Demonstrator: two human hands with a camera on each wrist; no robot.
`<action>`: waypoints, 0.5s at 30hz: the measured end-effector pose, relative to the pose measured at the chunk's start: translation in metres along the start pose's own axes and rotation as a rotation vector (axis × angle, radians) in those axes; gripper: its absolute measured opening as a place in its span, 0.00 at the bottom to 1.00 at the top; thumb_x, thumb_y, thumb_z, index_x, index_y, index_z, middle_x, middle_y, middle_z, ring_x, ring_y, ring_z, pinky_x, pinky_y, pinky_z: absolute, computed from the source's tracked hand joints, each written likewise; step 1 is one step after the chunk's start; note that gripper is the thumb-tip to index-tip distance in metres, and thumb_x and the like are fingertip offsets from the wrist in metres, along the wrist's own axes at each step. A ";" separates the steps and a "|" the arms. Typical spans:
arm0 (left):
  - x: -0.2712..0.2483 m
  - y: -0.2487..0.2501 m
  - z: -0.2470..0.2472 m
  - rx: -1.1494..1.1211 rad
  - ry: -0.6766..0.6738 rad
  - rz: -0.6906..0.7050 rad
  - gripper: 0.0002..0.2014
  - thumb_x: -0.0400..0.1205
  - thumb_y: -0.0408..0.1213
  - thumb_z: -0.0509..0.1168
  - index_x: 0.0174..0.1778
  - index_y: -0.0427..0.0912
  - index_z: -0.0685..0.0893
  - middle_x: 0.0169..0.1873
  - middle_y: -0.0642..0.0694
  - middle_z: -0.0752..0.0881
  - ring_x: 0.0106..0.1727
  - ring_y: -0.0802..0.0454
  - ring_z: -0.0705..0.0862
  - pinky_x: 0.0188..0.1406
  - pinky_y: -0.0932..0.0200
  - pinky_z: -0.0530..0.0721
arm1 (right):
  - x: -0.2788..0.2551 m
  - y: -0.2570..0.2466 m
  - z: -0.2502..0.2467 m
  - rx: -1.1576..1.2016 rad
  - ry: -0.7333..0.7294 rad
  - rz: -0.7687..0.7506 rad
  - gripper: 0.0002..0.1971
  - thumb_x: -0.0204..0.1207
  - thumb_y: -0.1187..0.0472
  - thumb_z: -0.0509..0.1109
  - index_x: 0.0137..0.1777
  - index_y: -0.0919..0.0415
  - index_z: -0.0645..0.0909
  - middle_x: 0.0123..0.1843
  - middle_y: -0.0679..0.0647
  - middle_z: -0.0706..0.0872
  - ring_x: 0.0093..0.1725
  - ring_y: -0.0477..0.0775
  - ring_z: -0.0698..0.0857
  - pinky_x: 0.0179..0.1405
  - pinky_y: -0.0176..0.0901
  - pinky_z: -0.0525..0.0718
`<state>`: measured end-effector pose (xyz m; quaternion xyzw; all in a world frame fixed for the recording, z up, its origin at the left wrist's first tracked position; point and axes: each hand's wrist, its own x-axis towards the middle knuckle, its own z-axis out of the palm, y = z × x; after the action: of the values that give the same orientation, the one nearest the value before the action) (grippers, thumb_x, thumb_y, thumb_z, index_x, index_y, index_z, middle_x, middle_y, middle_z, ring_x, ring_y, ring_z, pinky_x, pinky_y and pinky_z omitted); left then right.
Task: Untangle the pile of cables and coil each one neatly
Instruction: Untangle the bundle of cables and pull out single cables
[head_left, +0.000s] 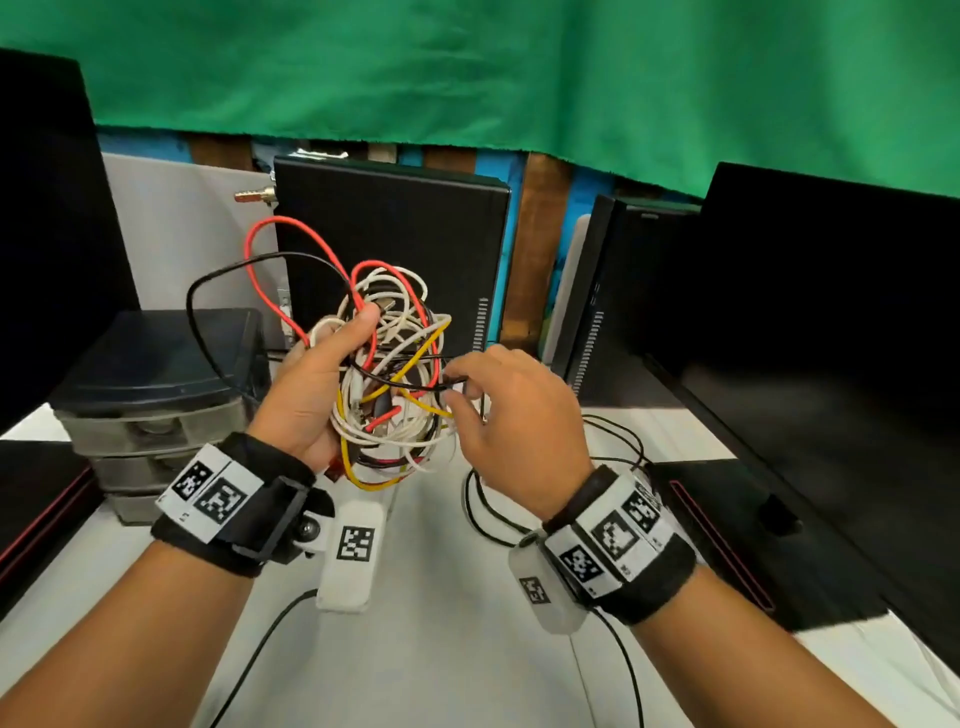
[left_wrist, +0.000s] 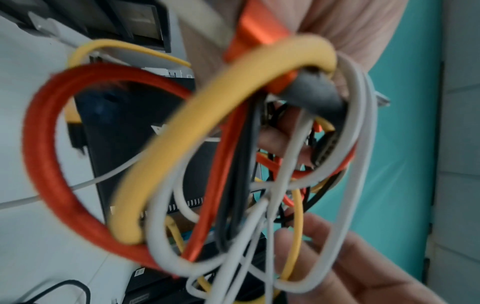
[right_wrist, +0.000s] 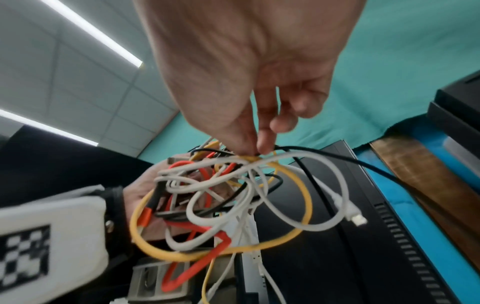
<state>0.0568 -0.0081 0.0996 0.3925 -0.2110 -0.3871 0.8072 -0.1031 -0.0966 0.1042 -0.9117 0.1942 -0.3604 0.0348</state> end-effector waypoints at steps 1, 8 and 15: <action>0.000 0.000 -0.001 0.001 -0.007 -0.007 0.32 0.78 0.46 0.74 0.75 0.31 0.77 0.64 0.31 0.86 0.60 0.37 0.89 0.55 0.43 0.89 | 0.001 0.002 0.000 -0.014 -0.050 0.007 0.11 0.81 0.53 0.71 0.61 0.50 0.86 0.45 0.47 0.86 0.47 0.50 0.82 0.44 0.45 0.81; -0.001 0.004 -0.004 0.005 -0.009 -0.002 0.31 0.73 0.36 0.78 0.70 0.28 0.79 0.53 0.31 0.89 0.45 0.40 0.92 0.43 0.46 0.91 | 0.001 0.027 -0.012 -0.179 -0.092 -0.015 0.14 0.83 0.45 0.67 0.44 0.49 0.90 0.37 0.46 0.89 0.40 0.52 0.84 0.33 0.42 0.74; -0.002 0.020 -0.008 -0.029 0.001 0.005 0.25 0.74 0.35 0.76 0.65 0.28 0.83 0.52 0.30 0.89 0.40 0.41 0.92 0.36 0.49 0.90 | -0.020 0.082 -0.033 -0.170 -0.099 0.174 0.16 0.83 0.47 0.67 0.38 0.53 0.87 0.27 0.46 0.82 0.29 0.51 0.81 0.30 0.41 0.77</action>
<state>0.0703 0.0052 0.1106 0.3802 -0.2060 -0.3882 0.8139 -0.1659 -0.1616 0.0991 -0.9078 0.3005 -0.2927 -0.0020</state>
